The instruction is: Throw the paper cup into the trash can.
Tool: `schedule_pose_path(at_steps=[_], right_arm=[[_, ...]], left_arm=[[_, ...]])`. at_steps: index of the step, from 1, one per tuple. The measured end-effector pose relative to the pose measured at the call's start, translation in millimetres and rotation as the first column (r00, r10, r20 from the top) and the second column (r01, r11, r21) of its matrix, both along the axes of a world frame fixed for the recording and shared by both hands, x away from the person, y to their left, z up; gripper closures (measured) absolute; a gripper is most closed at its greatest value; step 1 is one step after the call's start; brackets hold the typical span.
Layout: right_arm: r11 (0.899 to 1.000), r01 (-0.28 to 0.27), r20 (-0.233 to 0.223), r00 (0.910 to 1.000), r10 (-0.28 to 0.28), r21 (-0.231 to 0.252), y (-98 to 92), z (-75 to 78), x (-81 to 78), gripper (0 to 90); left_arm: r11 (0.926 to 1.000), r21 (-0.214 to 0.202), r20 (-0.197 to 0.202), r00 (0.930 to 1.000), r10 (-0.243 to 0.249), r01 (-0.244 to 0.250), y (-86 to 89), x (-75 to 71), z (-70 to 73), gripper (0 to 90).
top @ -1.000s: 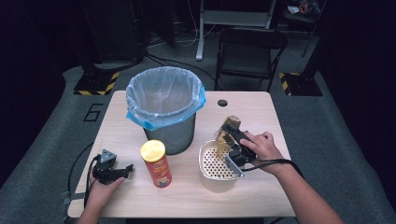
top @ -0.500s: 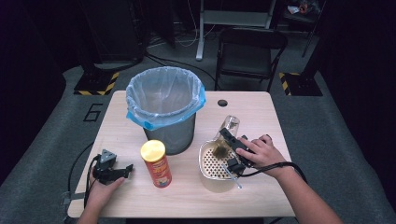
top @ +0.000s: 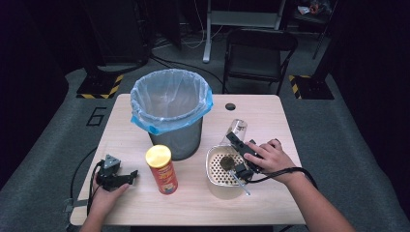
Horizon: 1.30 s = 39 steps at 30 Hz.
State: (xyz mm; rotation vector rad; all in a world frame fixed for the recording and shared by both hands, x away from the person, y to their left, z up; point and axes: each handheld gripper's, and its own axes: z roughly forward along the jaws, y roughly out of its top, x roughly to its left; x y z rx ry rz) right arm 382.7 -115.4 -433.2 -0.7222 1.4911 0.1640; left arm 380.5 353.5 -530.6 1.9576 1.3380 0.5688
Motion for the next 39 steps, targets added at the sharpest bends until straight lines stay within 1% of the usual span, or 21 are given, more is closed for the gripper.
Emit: schedule_pose_path(at_steps=[1, 2, 3, 9, 13, 14, 15, 24, 25, 26, 27, 28, 29, 38, 39], right_arm=[[1.0, -0.001, 0.001, 1.0, 0.001, 0.002, -0.2, -0.1, -0.4, 40.8], [0.999, -0.001, 0.003, 1.0, 0.001, -0.038, 0.6, 1.9, -0.7, 40.8], [1.0, -0.005, 0.001, 1.0, 0.005, -0.007, 0.2, 1.1, -0.7, 40.8], [1.0, -0.003, -0.015, 0.9999, 0.003, 0.003, -0.6, 1.5, -0.9, 40.8], [1.0, -0.007, -0.004, 1.0, 0.007, 0.016, -0.8, 1.6, -1.8, 40.8], [1.0, -0.006, -0.012, 0.9999, 0.007, 0.012, -0.8, 2.0, -1.4, 40.8], [1.0, -0.008, -0.011, 0.9999, 0.008, 0.006, -0.5, 2.5, -1.1, 40.8], [1.0, -0.009, -0.008, 0.9999, 0.009, 0.012, -0.8, 2.2, -1.5, 40.8], [1.0, -0.012, -0.006, 0.9999, 0.012, 0.009, -0.5, 2.6, -1.5, 40.8], [1.0, -0.02, 0.003, 0.9998, 0.02, -0.006, 0.1, 3.6, -1.6, 40.8], [1.0, -0.02, 0.002, 0.9998, 0.02, -0.013, 0.4, 4.1, -1.4, 40.8], [1.0, -0.018, 0.0, 0.9998, 0.018, -0.008, 0.1, 3.8, -1.3, 40.8], [1.0, -0.01, -0.008, 0.9999, 0.01, 0.008, -0.8, 2.8, -1.3, 40.8], [1.0, -0.011, -0.008, 0.9999, 0.012, 0.012, -1.1, 3.4, -1.9, 40.8], [1.0, -0.013, -0.003, 0.9999, 0.013, 0.015, -1.0, 3.4, -2.2, 40.8]], left_arm=[[1.0, 0.003, -0.001, 1.0, -0.001, 0.001, 0.2, 0.0, 0.1, 15.8], [1.0, 0.003, 0.0, 1.0, -0.001, 0.001, 0.2, 0.0, 0.1, 15.7], [1.0, 0.004, -0.001, 1.0, -0.001, 0.001, 0.2, 0.1, 0.1, 15.8], [1.0, 0.004, -0.001, 1.0, -0.001, 0.001, 0.2, 0.0, 0.1, 15.7], [1.0, 0.003, -0.001, 1.0, -0.001, 0.001, 0.2, 0.0, 0.1, 15.7], [1.0, 0.003, -0.001, 1.0, -0.001, 0.001, 0.2, 0.0, 0.1, 15.7], [1.0, 0.003, -0.001, 1.0, -0.001, 0.001, 0.2, 0.0, 0.1, 15.7], [1.0, 0.004, 0.001, 1.0, -0.002, 0.002, 0.2, 0.2, 0.0, 15.7], [1.0, 0.003, -0.001, 1.0, -0.001, 0.001, 0.2, 0.0, 0.1, 15.7], [1.0, 0.004, -0.001, 1.0, -0.001, 0.001, 0.2, 0.0, 0.1, 15.7], [1.0, 0.004, -0.001, 1.0, -0.001, 0.001, 0.2, 0.0, 0.1, 15.7], [1.0, 0.004, -0.001, 1.0, -0.001, 0.001, 0.2, 0.1, 0.1, 15.7], [1.0, 0.004, 0.001, 1.0, -0.001, 0.001, 0.2, 0.1, 0.0, 15.7], [1.0, 0.003, -0.001, 1.0, -0.001, 0.001, 0.2, 0.0, 0.1, 15.7], [1.0, 0.003, -0.001, 1.0, -0.001, 0.001, 0.2, 0.0, 0.1, 15.7]])
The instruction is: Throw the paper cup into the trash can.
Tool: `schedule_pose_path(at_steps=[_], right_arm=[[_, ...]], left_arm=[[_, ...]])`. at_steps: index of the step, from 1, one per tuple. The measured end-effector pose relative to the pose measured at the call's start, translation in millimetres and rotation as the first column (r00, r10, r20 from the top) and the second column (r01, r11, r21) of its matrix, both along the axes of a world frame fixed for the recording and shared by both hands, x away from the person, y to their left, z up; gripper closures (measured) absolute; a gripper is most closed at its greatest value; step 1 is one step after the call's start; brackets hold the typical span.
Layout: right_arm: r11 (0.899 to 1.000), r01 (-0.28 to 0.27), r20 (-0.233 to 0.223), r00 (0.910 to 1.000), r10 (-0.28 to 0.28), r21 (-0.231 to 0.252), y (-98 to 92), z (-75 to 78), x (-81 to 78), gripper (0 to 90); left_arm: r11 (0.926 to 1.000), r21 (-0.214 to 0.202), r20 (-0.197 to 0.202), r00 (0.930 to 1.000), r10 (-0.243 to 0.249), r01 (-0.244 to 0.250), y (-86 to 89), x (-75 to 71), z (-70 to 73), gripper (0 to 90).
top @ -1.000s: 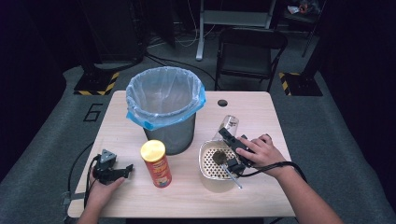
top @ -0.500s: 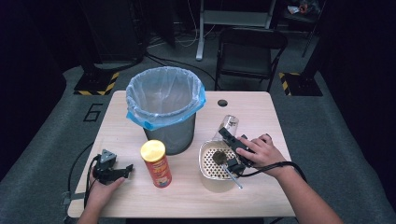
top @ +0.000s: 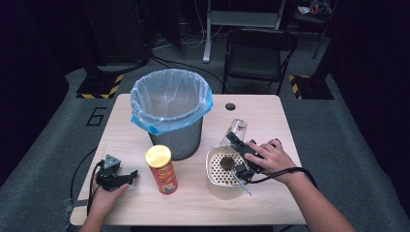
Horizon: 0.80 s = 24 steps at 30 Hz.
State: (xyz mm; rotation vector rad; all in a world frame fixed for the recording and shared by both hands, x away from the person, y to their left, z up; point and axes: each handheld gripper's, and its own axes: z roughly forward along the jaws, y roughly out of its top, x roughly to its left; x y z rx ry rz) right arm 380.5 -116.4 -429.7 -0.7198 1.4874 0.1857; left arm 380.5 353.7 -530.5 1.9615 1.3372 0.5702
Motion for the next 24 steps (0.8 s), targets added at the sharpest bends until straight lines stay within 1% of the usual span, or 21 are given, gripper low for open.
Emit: schedule_pose_path(at_steps=[1, 3, 8, 10, 18, 19, 20, 21, 24], right_arm=[[1.0, 0.0, 0.0, 1.0, 0.0, -0.001, 0.1, 0.0, 0.1, 40.8], [1.0, -0.009, 0.012, 0.9999, 0.009, -0.02, 1.1, 1.1, 0.0, 40.8], [1.0, 0.001, 0.0, 1.0, -0.001, -0.002, 0.2, -0.1, 0.3, 40.8], [1.0, -0.002, 0.003, 1.0, 0.002, 0.001, 0.2, 0.4, -0.2, 40.8], [1.0, -0.003, 0.0, 1.0, 0.003, 0.01, -0.3, 1.4, -0.6, 40.8], [1.0, -0.003, 0.002, 1.0, 0.003, 0.01, -0.4, 1.3, -0.5, 40.8], [1.0, -0.004, 0.007, 1.0, 0.004, 0.003, -0.2, 1.7, -0.5, 40.8], [1.0, -0.003, 0.005, 1.0, 0.003, 0.013, -0.3, 1.4, -0.3, 40.8], [1.0, -0.002, -0.011, 0.9999, 0.002, 0.017, 0.0, 1.7, 0.6, 40.8]], left_arm=[[1.0, 0.0, 0.0, 1.0, 0.0, 0.0, 0.0, 0.0, 0.0, 15.7], [1.0, 0.001, 0.002, 1.0, 0.0, 0.0, 0.1, 0.1, 0.0, 15.7], [1.0, 0.0, 0.0, 1.0, 0.0, 0.0, 0.0, 0.0, 0.0, 15.7], [1.0, 0.0, 0.0, 1.0, 0.0, 0.0, 0.0, 0.0, 0.0, 15.7], [1.0, 0.001, 0.004, 1.0, -0.001, 0.001, 0.1, 0.3, -0.1, 15.7], [1.0, -0.003, 0.001, 1.0, 0.001, -0.001, -0.2, 0.0, -0.1, 15.7], [1.0, 0.001, 0.002, 1.0, 0.0, 0.0, 0.0, 0.2, -0.1, 15.7], [1.0, 0.0, 0.0, 1.0, 0.0, 0.0, 0.0, 0.0, 0.0, 15.7], [1.0, 0.001, 0.002, 1.0, 0.0, 0.0, 0.0, 0.1, -0.1, 15.7]])
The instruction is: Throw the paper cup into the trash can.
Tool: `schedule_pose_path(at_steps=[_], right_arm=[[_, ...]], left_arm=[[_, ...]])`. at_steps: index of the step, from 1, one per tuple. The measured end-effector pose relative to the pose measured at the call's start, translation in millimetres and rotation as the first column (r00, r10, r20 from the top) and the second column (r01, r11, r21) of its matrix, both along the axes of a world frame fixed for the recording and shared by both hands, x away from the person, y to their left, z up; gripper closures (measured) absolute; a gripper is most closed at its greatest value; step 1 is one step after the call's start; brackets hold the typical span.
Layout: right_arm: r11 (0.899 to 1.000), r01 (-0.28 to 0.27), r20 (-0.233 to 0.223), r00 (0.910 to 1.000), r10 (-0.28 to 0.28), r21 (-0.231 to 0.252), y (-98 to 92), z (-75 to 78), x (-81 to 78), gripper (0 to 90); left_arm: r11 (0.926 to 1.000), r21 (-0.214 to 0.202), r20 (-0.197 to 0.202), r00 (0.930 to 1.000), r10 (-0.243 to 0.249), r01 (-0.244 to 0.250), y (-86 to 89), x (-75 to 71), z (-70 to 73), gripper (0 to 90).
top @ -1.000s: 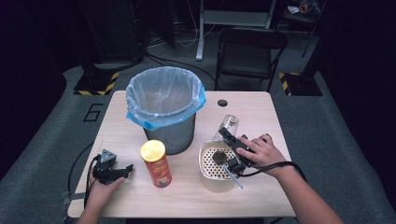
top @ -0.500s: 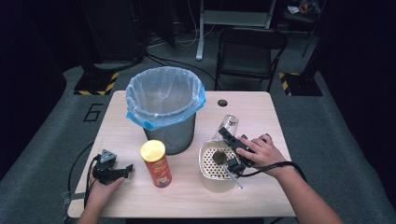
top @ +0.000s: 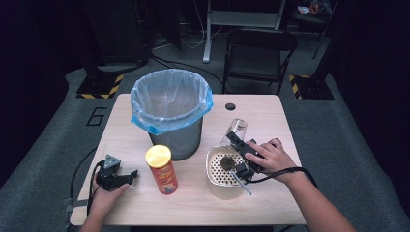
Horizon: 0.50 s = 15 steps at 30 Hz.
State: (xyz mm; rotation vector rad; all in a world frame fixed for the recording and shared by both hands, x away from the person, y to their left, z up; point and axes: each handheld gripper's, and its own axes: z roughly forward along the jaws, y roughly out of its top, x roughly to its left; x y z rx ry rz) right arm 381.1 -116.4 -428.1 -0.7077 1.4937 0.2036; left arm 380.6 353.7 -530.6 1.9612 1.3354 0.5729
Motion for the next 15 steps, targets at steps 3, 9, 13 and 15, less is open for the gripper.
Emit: schedule_pose_path(at_steps=[3, 9, 13, 15], right_arm=[[1.0, -0.001, 0.009, 1.0, 0.001, 0.004, 0.6, 0.5, 0.1, 40.8], [0.998, 0.004, -0.024, 0.9997, -0.002, 0.063, 2.4, 4.5, 0.3, 40.8], [0.99, 0.032, -0.05, 0.9984, -0.025, 0.135, 3.4, 7.5, 0.5, 40.9], [0.982, 0.046, -0.074, 0.9967, -0.032, 0.185, 3.9, 9.5, 1.1, 41.0]], left_arm=[[1.0, -0.001, -0.002, 1.0, 0.0, 0.0, -0.1, -0.1, 0.0, 15.7], [1.0, 0.0, 0.0, 1.0, 0.0, 0.0, 0.0, -0.1, 0.0, 15.7], [1.0, -0.001, -0.002, 1.0, 0.0, 0.0, 0.0, -0.1, 0.0, 15.7], [1.0, -0.001, -0.002, 1.0, 0.0, 0.0, -0.1, -0.1, 0.0, 15.7]])
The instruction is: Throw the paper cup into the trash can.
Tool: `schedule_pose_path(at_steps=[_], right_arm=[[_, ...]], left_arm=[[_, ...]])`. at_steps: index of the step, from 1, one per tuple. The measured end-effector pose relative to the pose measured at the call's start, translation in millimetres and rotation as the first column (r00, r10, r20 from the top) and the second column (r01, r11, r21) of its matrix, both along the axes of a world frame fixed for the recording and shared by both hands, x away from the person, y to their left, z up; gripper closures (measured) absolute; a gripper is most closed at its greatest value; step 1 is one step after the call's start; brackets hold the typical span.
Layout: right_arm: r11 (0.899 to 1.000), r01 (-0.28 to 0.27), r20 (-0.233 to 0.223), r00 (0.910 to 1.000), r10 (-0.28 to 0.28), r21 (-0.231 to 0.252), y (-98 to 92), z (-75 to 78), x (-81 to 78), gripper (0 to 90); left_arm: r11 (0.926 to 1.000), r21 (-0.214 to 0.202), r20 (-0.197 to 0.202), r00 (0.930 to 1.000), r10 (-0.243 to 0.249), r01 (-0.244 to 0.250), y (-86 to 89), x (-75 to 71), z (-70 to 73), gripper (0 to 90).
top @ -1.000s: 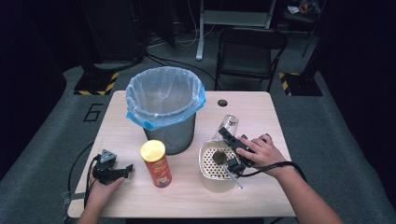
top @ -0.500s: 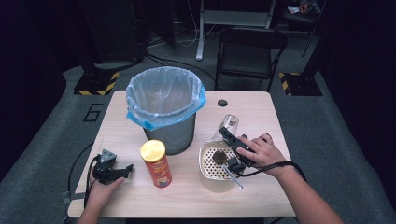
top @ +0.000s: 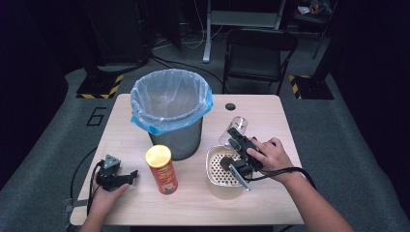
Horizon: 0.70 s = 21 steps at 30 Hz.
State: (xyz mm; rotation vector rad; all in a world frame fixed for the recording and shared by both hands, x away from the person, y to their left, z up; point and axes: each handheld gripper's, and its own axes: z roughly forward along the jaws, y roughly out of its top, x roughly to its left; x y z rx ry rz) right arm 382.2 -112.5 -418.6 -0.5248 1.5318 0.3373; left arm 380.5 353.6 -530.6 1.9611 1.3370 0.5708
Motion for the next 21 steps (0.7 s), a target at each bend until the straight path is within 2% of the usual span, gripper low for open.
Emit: schedule_pose_path(at_steps=[2, 4, 6, 7, 8, 10, 12, 13, 14, 16, 17, 18, 19, 21], right_arm=[[0.999, 0.015, -0.025, 0.9996, -0.014, 0.052, 1.5, 4.0, 1.1, 41.0], [0.991, 0.023, -0.085, 0.9964, -0.012, 0.129, 3.1, 8.2, 2.9, 41.0], [0.972, 0.053, -0.174, 0.9846, -0.013, 0.229, 5.5, 12.1, 5.9, 41.0], [0.957, 0.081, -0.232, 0.9726, -0.014, 0.279, 6.6, 13.9, 8.3, 41.0], [0.943, 0.107, -0.27, 0.9626, -0.019, 0.315, 7.4, 17.3, 11.7, 40.9], [0.895, 0.169, -0.377, 0.9262, -0.001, 0.413, 8.6, 21.5, 19.6, 40.9], [0.831, 0.246, -0.491, 0.8703, 0.037, 0.499, 8.4, 25.0, 29.4, 41.0], [0.831, 0.246, -0.491, 0.8703, 0.037, 0.499, 8.4, 25.0, 29.4, 41.0], [0.753, 0.327, -0.579, 0.8102, 0.088, 0.572, 5.3, 29.3, 39.0, 41.1], [0.668, 0.402, -0.641, 0.753, 0.148, 0.626, 0.8, 33.4, 48.5, 41.2], [0.626, 0.439, -0.67, 0.7183, 0.187, 0.645, -2.2, 35.5, 53.0, 41.2], [0.578, 0.481, -0.695, 0.6832, 0.225, 0.66, -5.4, 37.3, 57.3, 41.2], [0.532, 0.53, -0.724, 0.6368, 0.264, 0.66, -8.8, 38.9, 61.6, 41.2], [0.461, 0.607, -0.761, 0.543, 0.354, 0.647, -17.6, 41.3, 71.8, 41.2]], left_arm=[[1.0, 0.001, 0.003, 1.0, -0.001, 0.001, 0.1, 0.2, -0.1, 15.7], [1.0, 0.0, 0.0, 1.0, 0.0, 0.0, 0.0, 0.0, 0.0, 15.7], [1.0, 0.0, 0.0, 1.0, 0.0, 0.0, 0.0, 0.0, 0.0, 15.7], [1.0, 0.0, 0.0, 1.0, 0.0, 0.0, 0.0, 0.0, 0.0, 15.7], [1.0, 0.001, 0.0, 1.0, -0.001, 0.001, 0.1, 0.1, 0.0, 15.7], [1.0, 0.0, 0.0, 1.0, 0.0, 0.0, 0.0, 0.0, 0.0, 15.7], [1.0, 0.0, 0.0, 1.0, 0.0, 0.0, 0.0, 0.0, 0.0, 15.7], [1.0, 0.0, 0.0, 1.0, 0.0, 0.0, 0.0, 0.0, 0.0, 15.7], [1.0, 0.0, 0.0, 1.0, 0.0, 0.0, 0.0, 0.0, 0.0, 15.8], [1.0, 0.0, 0.0, 1.0, 0.0, 0.0, 0.1, 0.0, 0.0, 15.7], [1.0, -0.004, 0.002, 1.0, 0.001, -0.001, -0.1, 0.1, -0.1, 15.7], [1.0, -0.004, 0.002, 1.0, 0.001, -0.001, -0.1, 0.1, -0.1, 15.7], [1.0, -0.001, 0.0, 1.0, 0.0, 0.0, 0.1, 0.0, 0.0, 15.7], [1.0, -0.003, 0.0, 1.0, 0.0, 0.0, -0.1, 0.0, 0.0, 15.7]])
